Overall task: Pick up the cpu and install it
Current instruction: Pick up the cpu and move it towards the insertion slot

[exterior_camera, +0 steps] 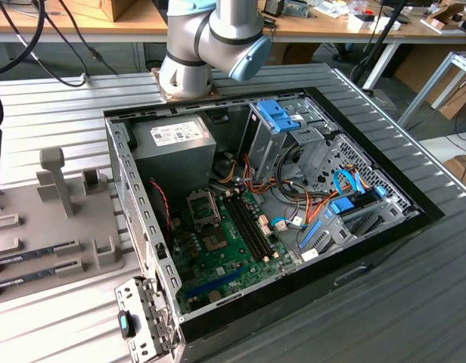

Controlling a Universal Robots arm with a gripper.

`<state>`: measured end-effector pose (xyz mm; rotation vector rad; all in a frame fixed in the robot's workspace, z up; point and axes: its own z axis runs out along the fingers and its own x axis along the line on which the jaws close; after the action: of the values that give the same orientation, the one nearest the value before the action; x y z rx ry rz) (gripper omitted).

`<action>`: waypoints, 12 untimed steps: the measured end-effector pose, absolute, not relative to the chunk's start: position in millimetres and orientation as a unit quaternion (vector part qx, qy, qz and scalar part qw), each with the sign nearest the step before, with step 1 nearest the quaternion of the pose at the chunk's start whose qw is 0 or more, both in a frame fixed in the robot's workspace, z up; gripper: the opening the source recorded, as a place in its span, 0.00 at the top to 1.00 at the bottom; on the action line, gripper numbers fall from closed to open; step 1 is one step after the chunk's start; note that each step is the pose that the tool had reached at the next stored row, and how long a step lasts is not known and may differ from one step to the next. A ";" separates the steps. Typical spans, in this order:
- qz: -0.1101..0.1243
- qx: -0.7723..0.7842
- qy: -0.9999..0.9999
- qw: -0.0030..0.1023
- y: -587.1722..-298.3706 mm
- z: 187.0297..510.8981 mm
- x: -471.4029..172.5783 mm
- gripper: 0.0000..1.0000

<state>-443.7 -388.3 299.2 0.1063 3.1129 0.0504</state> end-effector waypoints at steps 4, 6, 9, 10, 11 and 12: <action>0.016 0.034 0.999 0.013 -388.3 301.9 -443.6 0.53; 0.016 0.034 0.999 0.013 -388.3 303.8 -443.6 0.53; 0.016 0.034 0.999 0.013 -388.3 306.8 -443.6 0.53; 0.016 0.034 0.999 0.013 -388.3 308.4 -443.6 0.53; 0.016 0.034 0.999 0.013 -388.3 309.1 -443.6 0.53; 0.016 0.034 0.999 0.013 -388.3 309.8 -443.7 0.53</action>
<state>-443.7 -388.3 309.8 0.1063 3.1129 0.0503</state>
